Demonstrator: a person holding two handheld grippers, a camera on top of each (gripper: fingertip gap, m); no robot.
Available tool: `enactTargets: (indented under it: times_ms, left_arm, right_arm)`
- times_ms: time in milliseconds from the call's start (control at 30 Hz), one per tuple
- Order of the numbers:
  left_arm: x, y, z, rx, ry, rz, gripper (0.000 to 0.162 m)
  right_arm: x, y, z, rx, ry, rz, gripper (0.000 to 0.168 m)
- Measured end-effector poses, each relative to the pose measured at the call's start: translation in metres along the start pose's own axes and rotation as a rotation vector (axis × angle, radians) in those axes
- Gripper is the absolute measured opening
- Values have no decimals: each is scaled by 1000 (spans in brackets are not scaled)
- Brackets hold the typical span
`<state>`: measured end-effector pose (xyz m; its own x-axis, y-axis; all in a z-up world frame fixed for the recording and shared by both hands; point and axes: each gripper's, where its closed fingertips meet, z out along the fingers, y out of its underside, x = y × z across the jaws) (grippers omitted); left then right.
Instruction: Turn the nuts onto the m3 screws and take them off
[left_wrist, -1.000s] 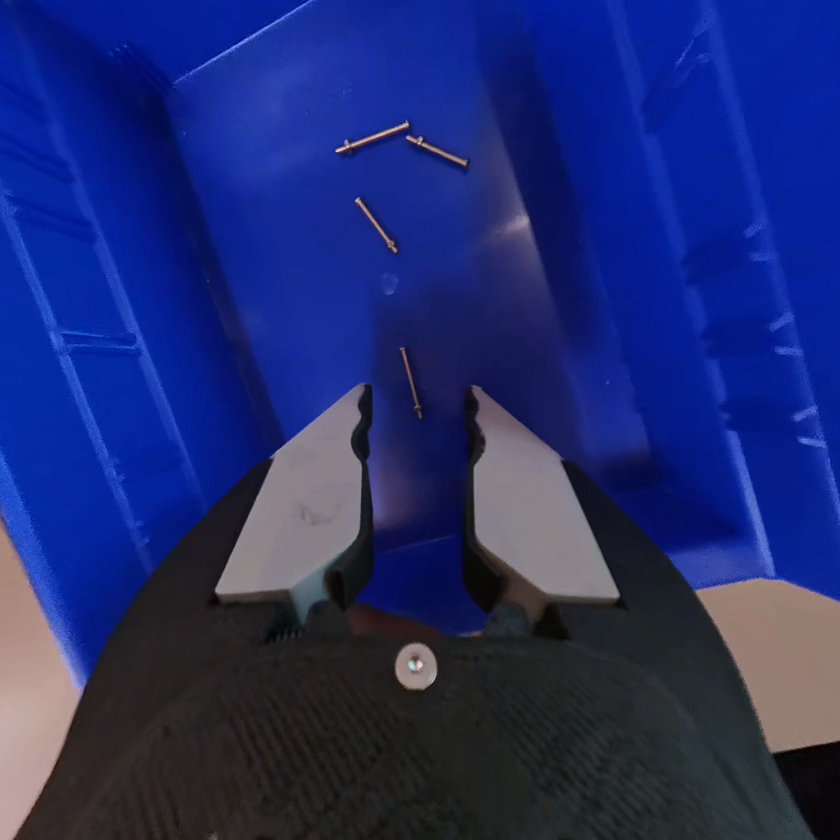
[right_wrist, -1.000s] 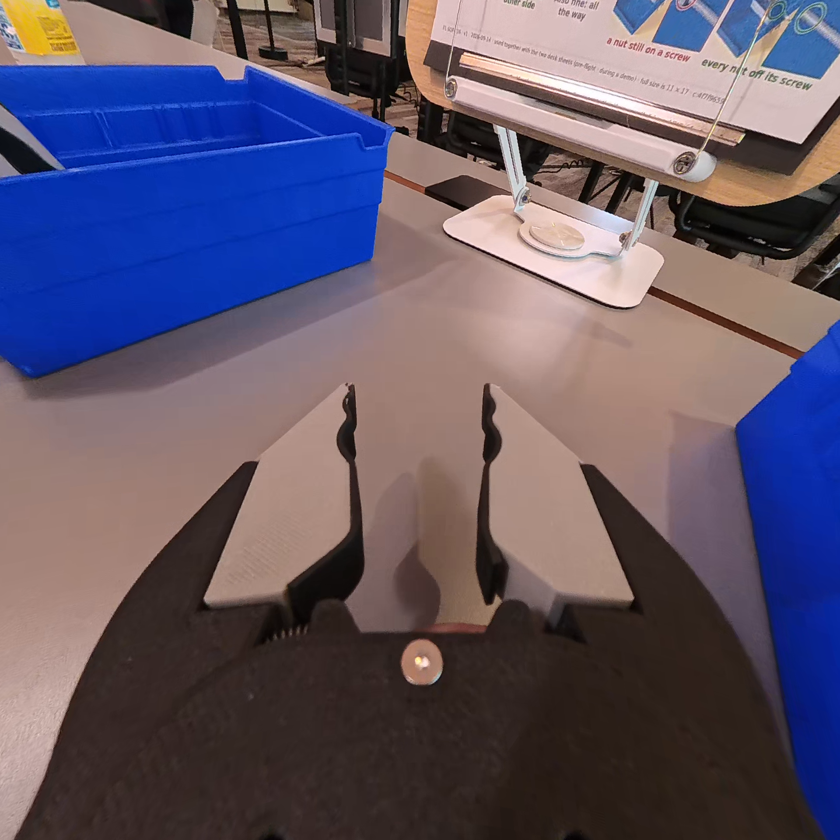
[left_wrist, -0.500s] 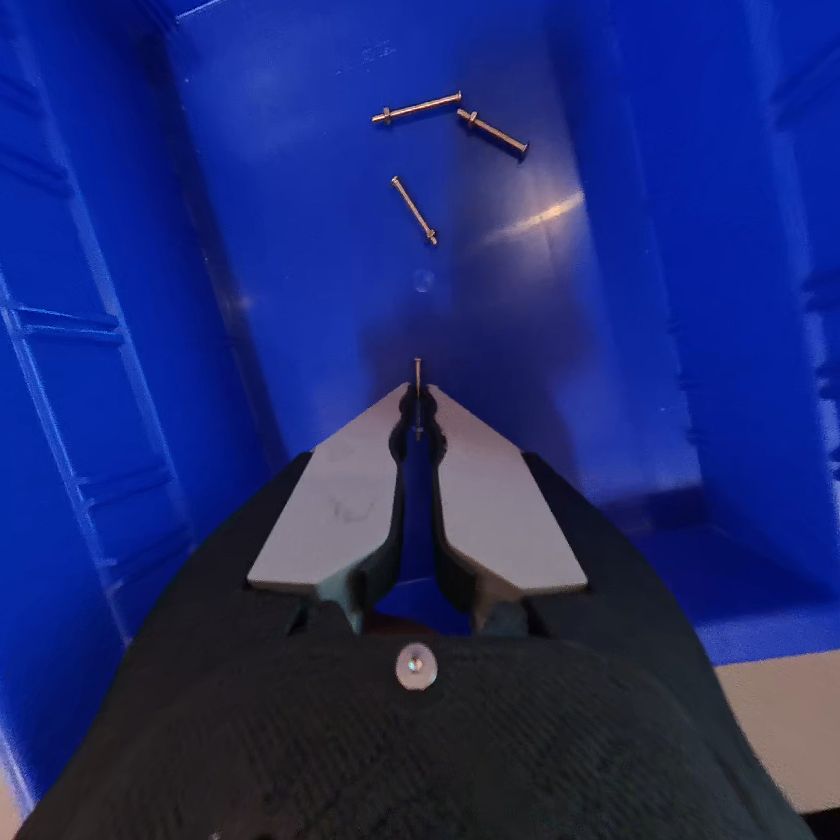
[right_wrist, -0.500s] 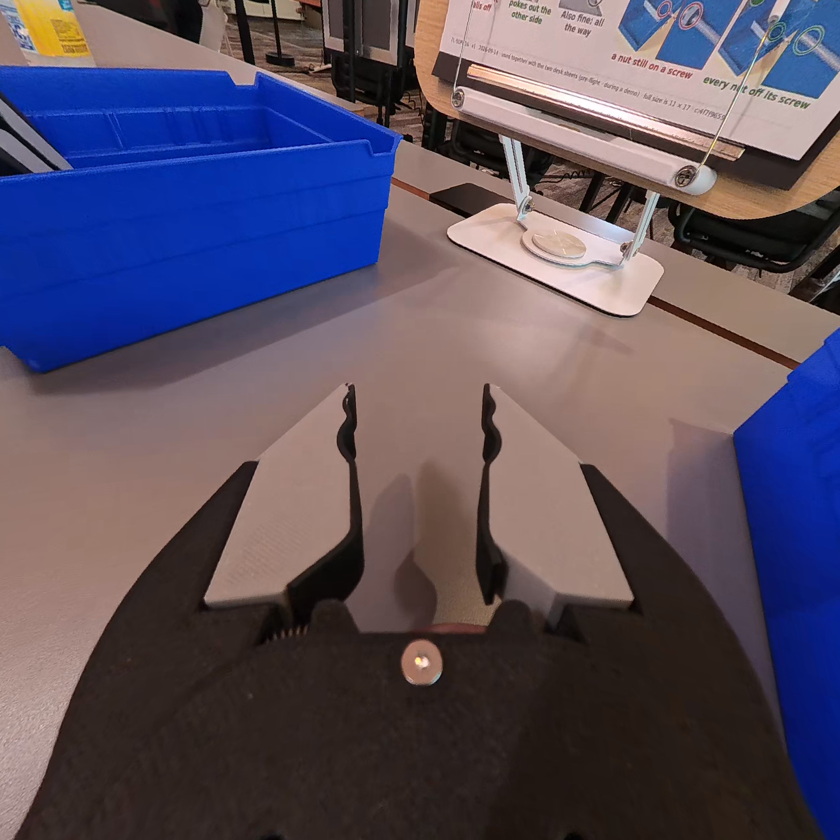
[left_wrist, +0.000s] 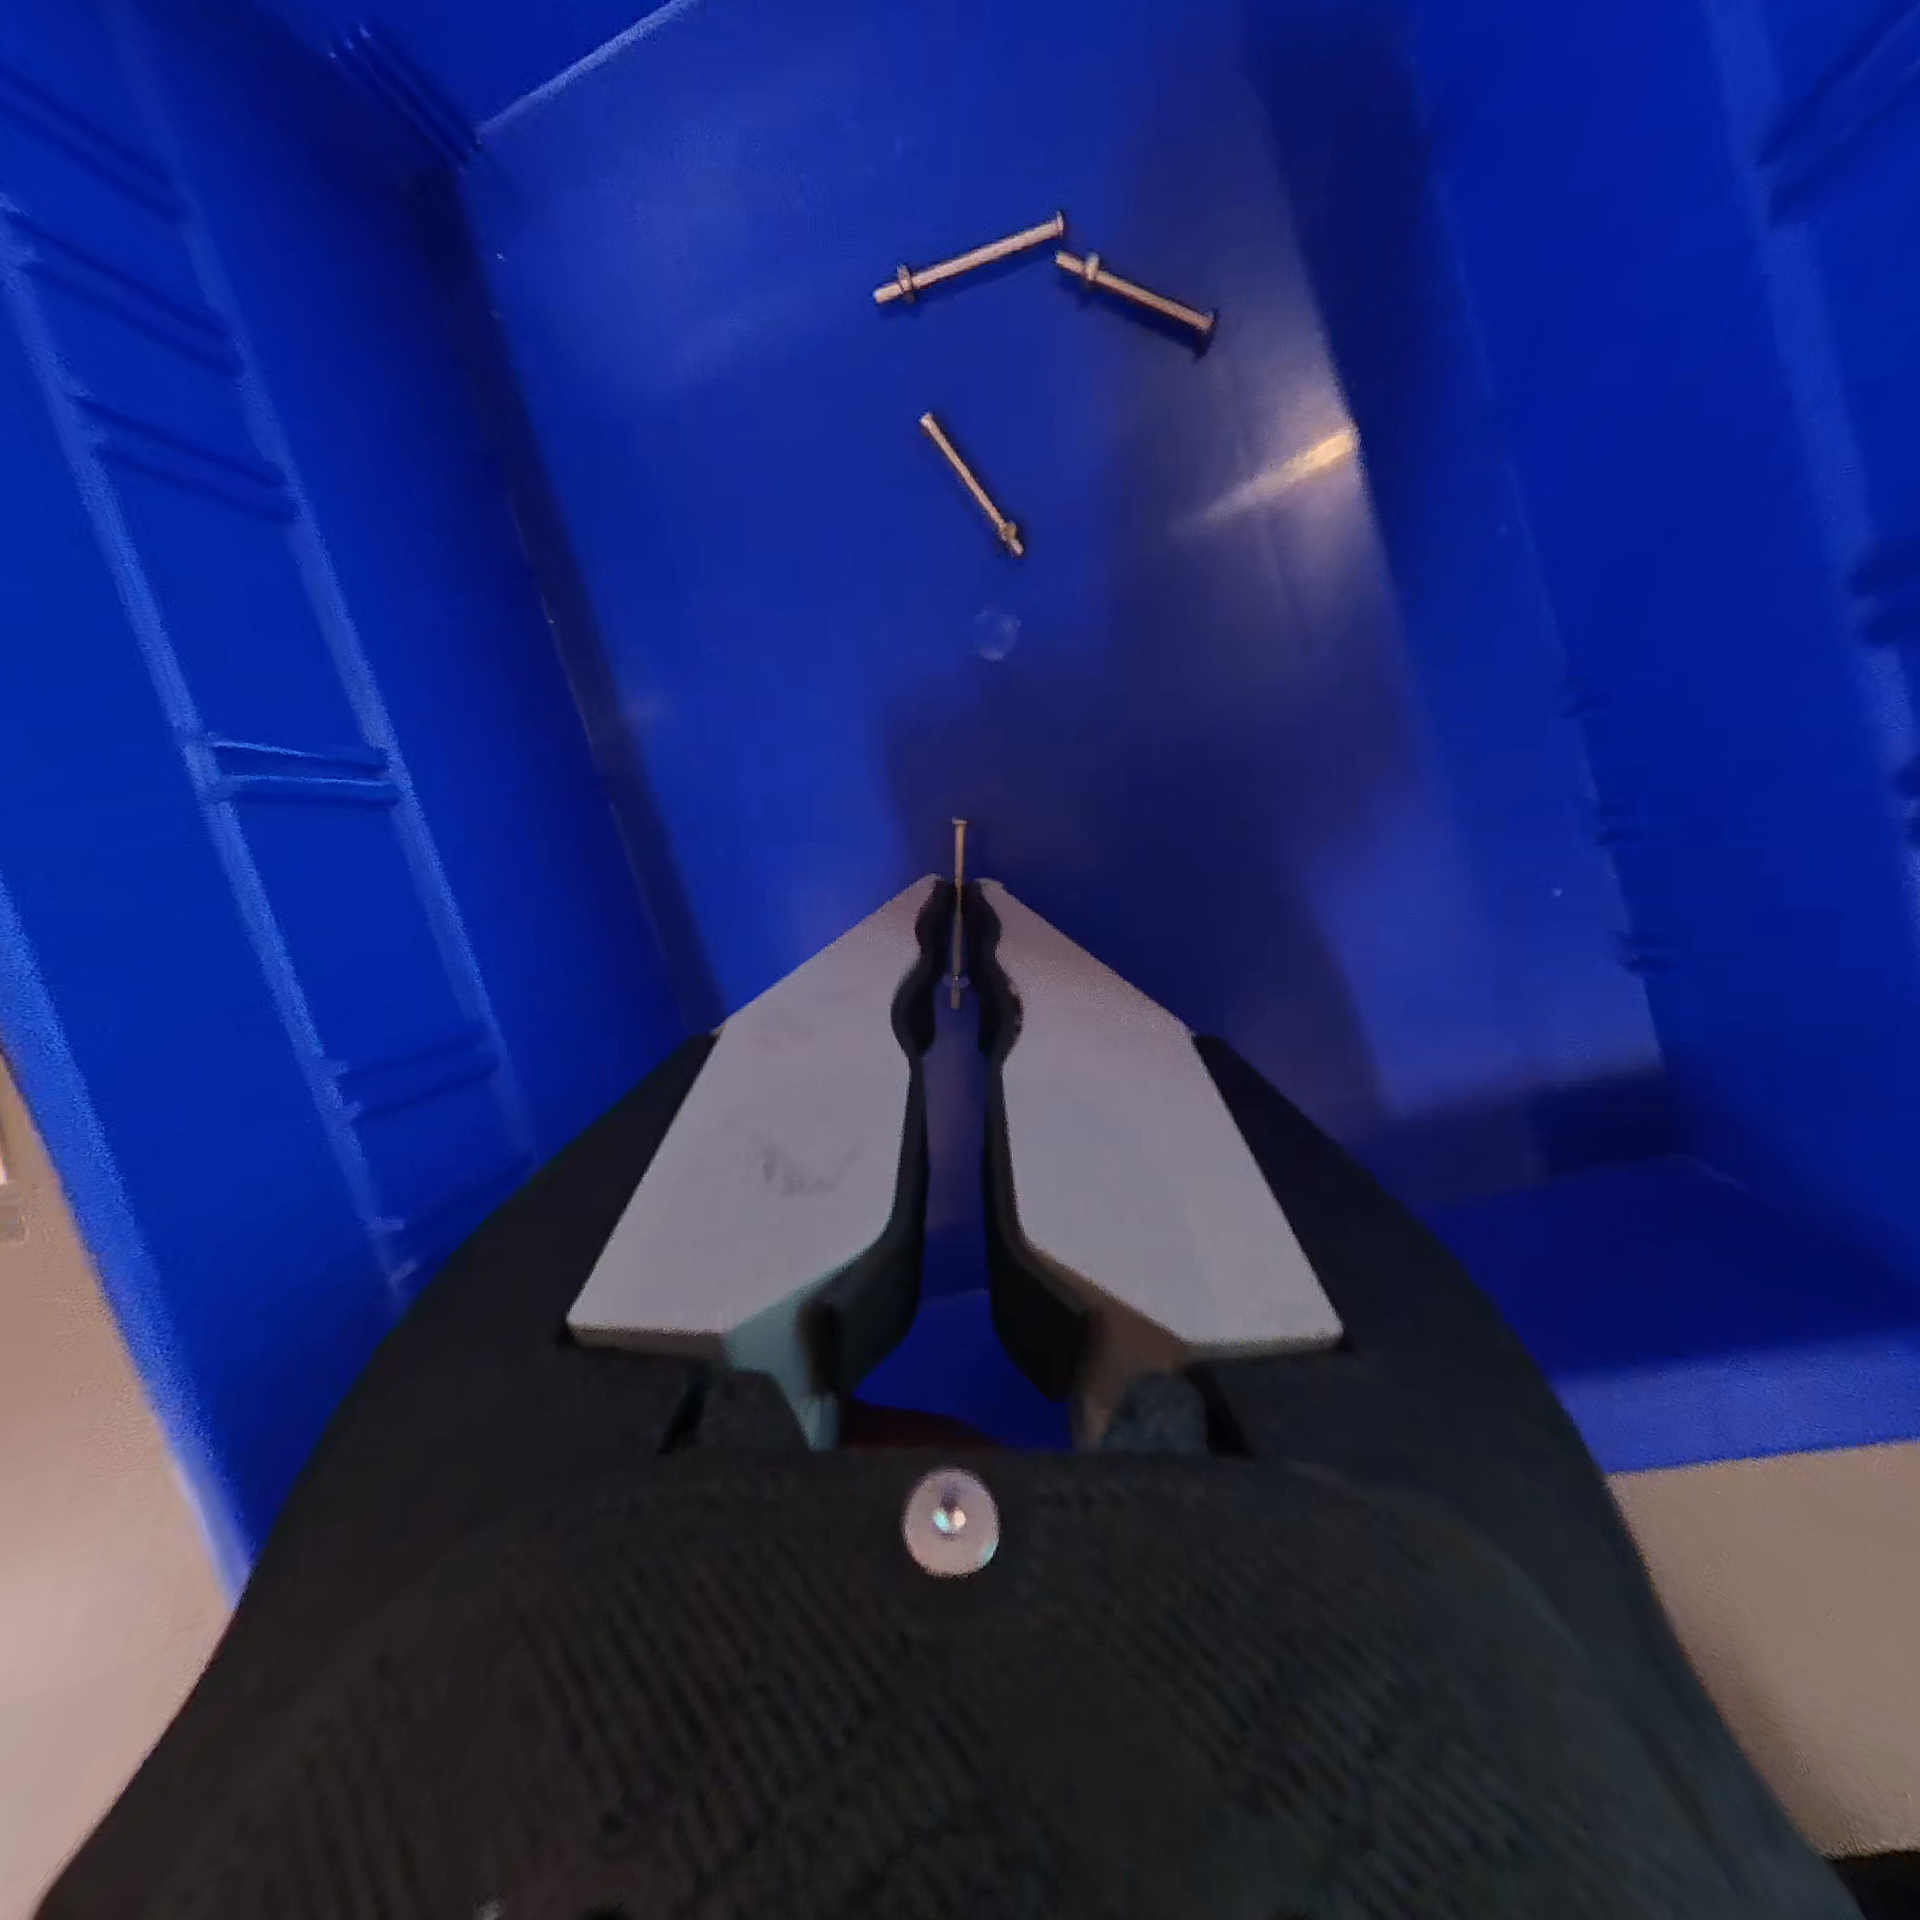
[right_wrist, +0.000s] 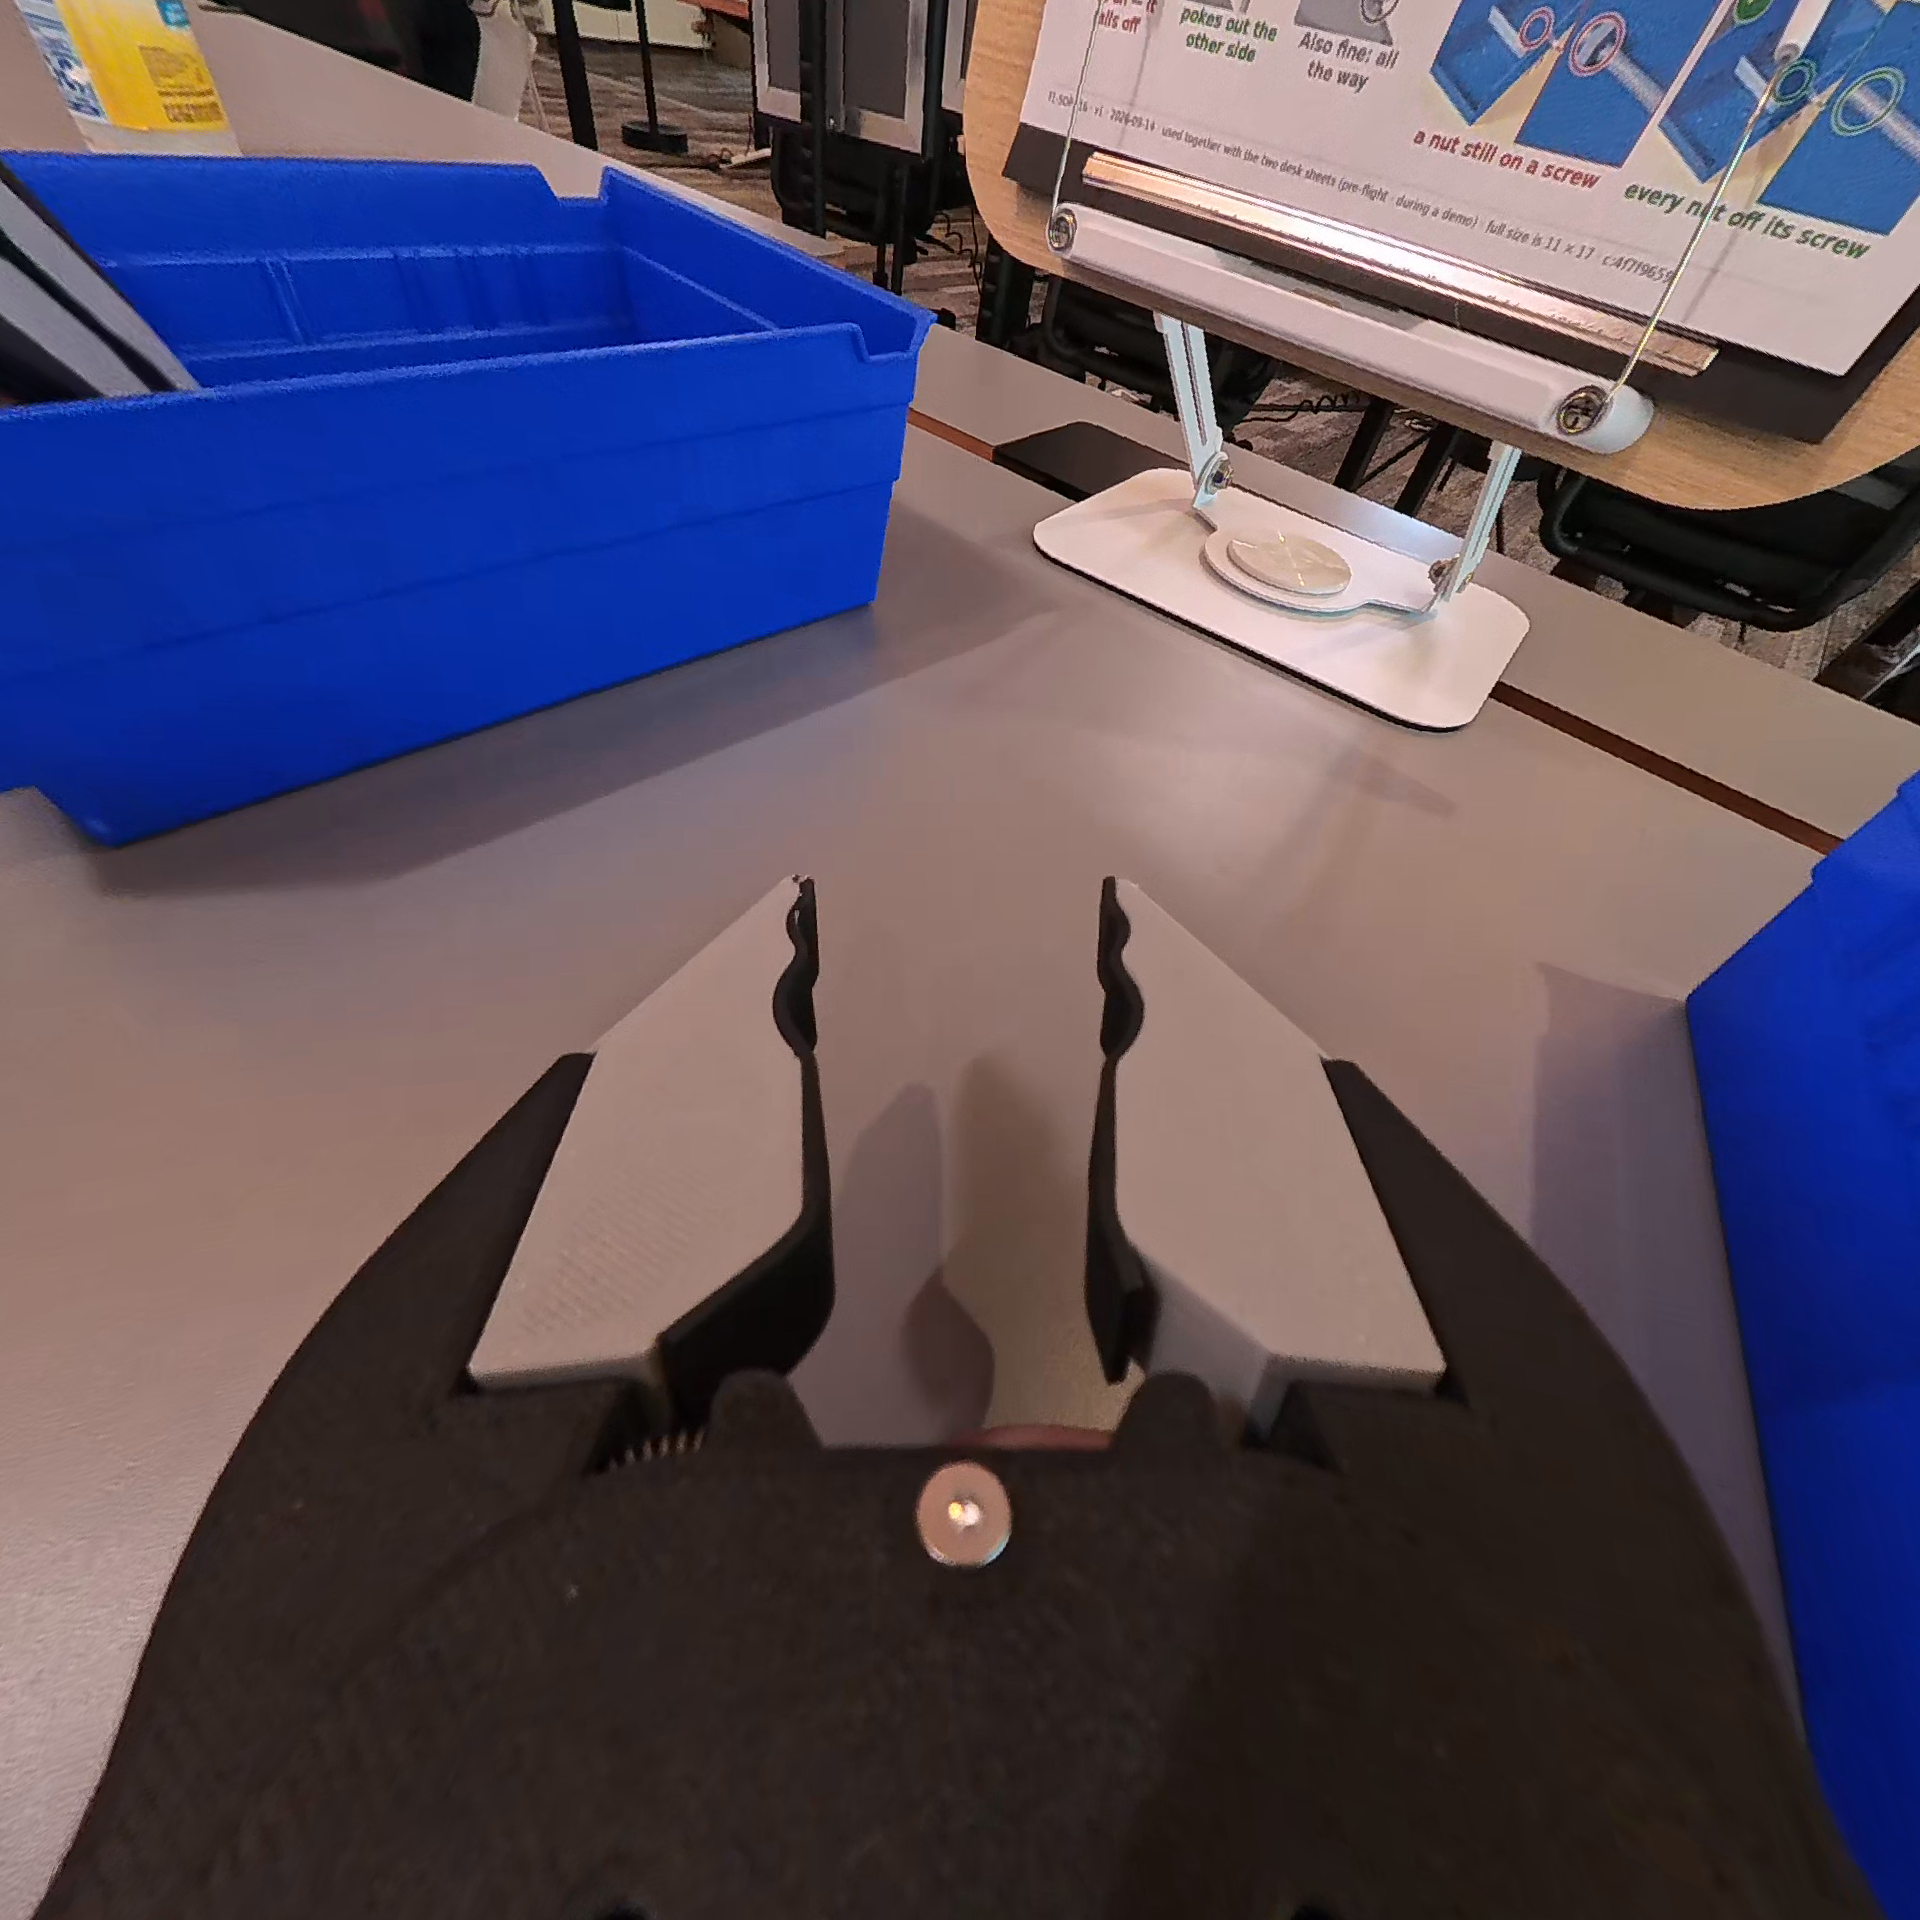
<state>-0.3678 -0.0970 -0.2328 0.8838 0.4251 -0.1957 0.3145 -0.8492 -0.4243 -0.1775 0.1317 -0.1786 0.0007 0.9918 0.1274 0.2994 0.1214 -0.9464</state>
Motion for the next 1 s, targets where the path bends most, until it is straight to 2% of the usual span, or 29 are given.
enactTargets:
  times_ms: [167, 300, 433, 567, 733, 1000]
  left_arm:
    - [-5, -19, -30, 103, 39, -41, 1]
    - [4, -43, -67, 225, 103, -51, 1]
    - [49, -70, -111, 370, 266, 9, 1]
    - [122, -86, -144, 441, 453, 140, 1]
    - [189, -95, -152, 473, 554, 267, 1]
    - [230, -94, -142, 470, 552, 383, 1]
  right_arm:
    - [-2, -2, -1, 7, -6, -8, 52]
    - [-13, -8, -4, 40, -71, 5, 54]
    - [-38, -24, -13, 125, -235, 35, 54]
    - [-64, -50, -37, 262, -477, 129, 40]
    - [-60, -63, -56, 308, -681, 355, 40]
    - [-75, -61, -57, 259, -747, 361, 37]
